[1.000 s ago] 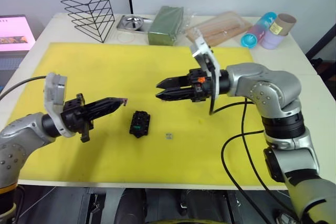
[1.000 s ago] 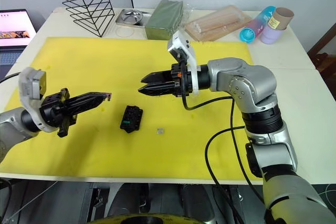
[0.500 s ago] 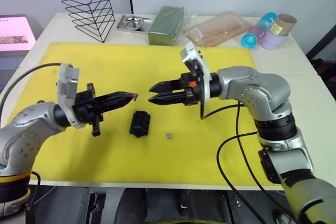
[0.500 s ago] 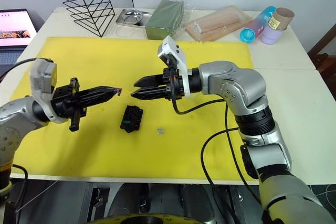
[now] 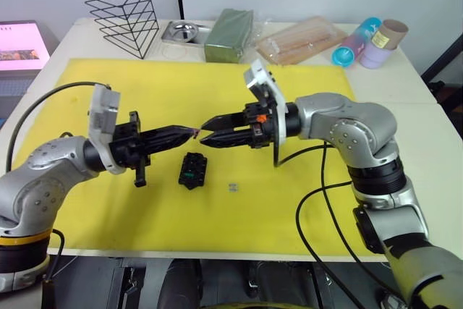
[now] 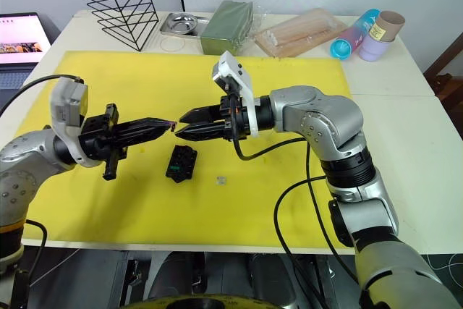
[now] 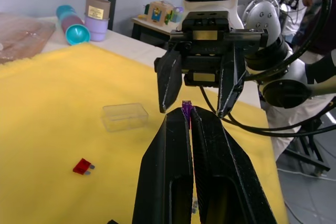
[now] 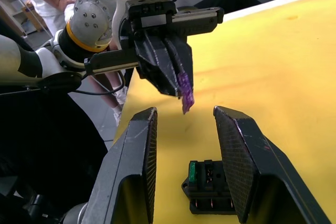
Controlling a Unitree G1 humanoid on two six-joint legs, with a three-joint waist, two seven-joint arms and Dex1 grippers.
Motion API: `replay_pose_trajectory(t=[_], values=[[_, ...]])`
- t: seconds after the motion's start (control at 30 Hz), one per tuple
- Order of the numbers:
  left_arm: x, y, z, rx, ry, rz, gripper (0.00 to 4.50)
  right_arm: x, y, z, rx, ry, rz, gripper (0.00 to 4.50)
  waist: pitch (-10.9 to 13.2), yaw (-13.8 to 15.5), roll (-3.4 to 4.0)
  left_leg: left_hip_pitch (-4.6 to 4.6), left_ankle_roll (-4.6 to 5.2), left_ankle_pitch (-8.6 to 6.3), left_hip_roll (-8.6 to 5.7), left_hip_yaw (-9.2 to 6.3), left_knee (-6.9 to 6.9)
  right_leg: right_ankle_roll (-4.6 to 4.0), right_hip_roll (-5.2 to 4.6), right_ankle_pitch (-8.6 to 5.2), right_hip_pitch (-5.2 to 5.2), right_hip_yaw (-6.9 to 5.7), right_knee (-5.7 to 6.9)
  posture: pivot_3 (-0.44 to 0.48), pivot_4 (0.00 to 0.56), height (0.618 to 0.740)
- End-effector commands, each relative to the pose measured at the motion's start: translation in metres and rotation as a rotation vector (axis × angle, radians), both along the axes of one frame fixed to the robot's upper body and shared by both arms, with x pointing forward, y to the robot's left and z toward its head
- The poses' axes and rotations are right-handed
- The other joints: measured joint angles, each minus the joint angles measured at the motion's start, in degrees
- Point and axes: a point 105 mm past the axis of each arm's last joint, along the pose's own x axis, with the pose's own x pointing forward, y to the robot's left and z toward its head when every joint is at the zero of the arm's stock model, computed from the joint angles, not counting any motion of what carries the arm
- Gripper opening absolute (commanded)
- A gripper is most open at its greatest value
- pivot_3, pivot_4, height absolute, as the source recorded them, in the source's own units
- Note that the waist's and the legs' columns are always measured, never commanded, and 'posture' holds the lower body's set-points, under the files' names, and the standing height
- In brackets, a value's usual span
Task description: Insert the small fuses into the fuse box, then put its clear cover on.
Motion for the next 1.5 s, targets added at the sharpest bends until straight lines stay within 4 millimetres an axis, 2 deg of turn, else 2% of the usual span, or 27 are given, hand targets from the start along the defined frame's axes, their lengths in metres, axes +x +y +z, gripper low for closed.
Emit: replay_pose_trajectory(t=[0.03,0.27,0.37,0.5,0.87,0.97,1.07,1.3,1.33,1.47,1.5], values=[[-0.005,-0.004,0.009,0.005,-0.047,-0.015,0.0,-0.007,0.003,0.015,0.036,-0.05,0.032,1.76,0.0,-0.02,0.0,0.0,0.0,0.0,0.0,0.0,0.02,0.0,0.0,0.0,0.0,0.0,0.01,0.0,0.15,0.74],[-0.007,-0.007,0.01,0.009,-0.049,-0.018,0.0,-0.008,0.003,0.015,0.036,-0.048,0.035,1.76,0.0,0.0,0.0,0.0,0.0,0.0,0.0,0.0,0.11,0.0,0.01,0.0,0.01,0.0,0.09,0.0,0.15,0.74],[-0.008,-0.007,0.009,0.015,-0.045,-0.022,0.0,-0.008,0.003,0.015,0.039,-0.045,0.037,1.19,0.0,0.0,0.0,0.0,0.0,0.0,0.01,0.0,0.16,0.0,0.02,0.0,0.02,0.0,0.11,0.0,0.15,0.74],[-0.008,-0.007,0.008,0.021,-0.041,-0.022,0.0,-0.007,0.002,0.016,0.041,-0.043,0.037,0.04,0.0,0.02,0.0,0.0,0.0,0.0,0.02,-0.01,0.2,0.0,0.03,0.0,0.04,0.0,0.14,0.0,0.15,0.74],[-0.011,-0.004,0.003,0.043,-0.027,-0.026,0.0,-0.009,0.0,0.017,0.034,-0.042,0.049,0.04,0.0,0.02,0.0,0.0,0.0,-0.01,0.02,-0.01,0.31,0.0,0.05,0.0,0.05,-0.01,0.23,0.0,0.15,0.74],[-0.008,-0.001,0.0,0.066,-0.035,0.009,0.77,-0.011,0.0,0.015,0.014,-0.054,0.057,0.0,0.0,0.03,0.0,0.0,0.0,-0.01,0.02,0.0,0.35,0.0,0.05,0.0,0.06,-0.01,0.26,0.0,0.15,0.74],[-0.008,0.002,-0.003,0.084,-0.039,0.023,1.82,-0.011,0.001,0.014,0.003,-0.061,0.058,0.0,0.0,0.04,0.0,0.0,0.01,-0.01,0.02,0.0,0.37,0.0,0.05,0.0,0.06,-0.01,0.28,0.0,0.15,0.74],[-0.031,0.039,-0.031,0.178,-0.033,0.189,4.32,-0.002,0.011,-0.003,-0.09,-0.152,-0.055,0.0,-0.01,-0.24,0.02,0.0,0.06,-0.05,0.17,0.0,0.36,-0.03,0.15,-0.02,-0.1,0.1,0.37,0.0,0.15,0.74],[-0.034,0.042,-0.034,0.17,-0.035,0.222,4.47,-0.002,0.013,-0.007,-0.103,-0.174,-0.064,0.0,-0.01,-0.15,0.02,0.0,0.06,-0.05,0.17,0.0,0.36,-0.03,0.15,-0.02,-0.1,0.09,0.39,0.0,0.15,0.74],[-0.034,0.049,-0.045,0.111,-0.052,0.366,4.47,-0.005,0.02,-0.018,-0.134,-0.222,-0.081,0.0,-0.03,0.59,-0.02,0.0,0.05,-0.05,0.12,0.02,0.48,-0.03,0.06,-0.02,0.04,0.03,0.39,0.0,0.15,0.74],[-0.035,0.05,-0.054,0.109,-0.043,0.398,4.47,-0.005,0.022,-0.023,-0.143,-0.234,-0.089,0.0,-0.04,0.64,-0.03,0.0,0.06,-0.05,0.11,0.01,0.52,-0.03,0.04,-0.02,0.06,0.03,0.4,0.0,0.15,0.74]])
